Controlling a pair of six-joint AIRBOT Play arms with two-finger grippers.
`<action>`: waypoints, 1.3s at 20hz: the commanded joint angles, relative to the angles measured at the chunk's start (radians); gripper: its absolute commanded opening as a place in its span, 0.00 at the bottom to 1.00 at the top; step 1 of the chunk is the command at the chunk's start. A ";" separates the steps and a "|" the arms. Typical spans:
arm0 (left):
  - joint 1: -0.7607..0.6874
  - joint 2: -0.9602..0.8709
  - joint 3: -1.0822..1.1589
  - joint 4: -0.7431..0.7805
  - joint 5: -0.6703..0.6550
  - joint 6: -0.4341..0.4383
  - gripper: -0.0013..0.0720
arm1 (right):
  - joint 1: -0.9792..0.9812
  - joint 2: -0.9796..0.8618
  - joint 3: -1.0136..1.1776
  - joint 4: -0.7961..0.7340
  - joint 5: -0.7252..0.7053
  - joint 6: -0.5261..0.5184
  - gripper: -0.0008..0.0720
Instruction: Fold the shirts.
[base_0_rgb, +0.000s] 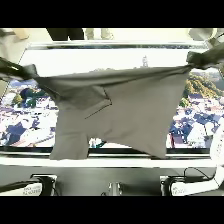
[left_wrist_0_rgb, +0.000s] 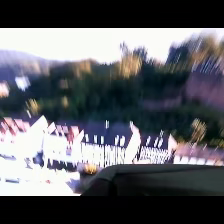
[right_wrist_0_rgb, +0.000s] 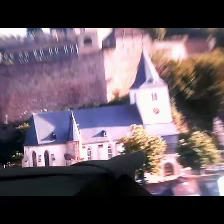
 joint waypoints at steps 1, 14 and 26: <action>-0.008 -0.212 -0.091 -0.120 0.071 0.003 0.06 | 0.000 -0.238 0.001 0.151 -0.039 0.107 0.05; 0.221 -0.270 -0.231 -0.165 -0.221 0.108 0.70 | -0.107 -0.165 -0.195 0.202 0.369 0.051 0.73; 0.134 -0.230 -0.520 -0.351 0.177 0.178 0.45 | -0.101 0.092 -0.905 0.233 0.079 -0.034 0.75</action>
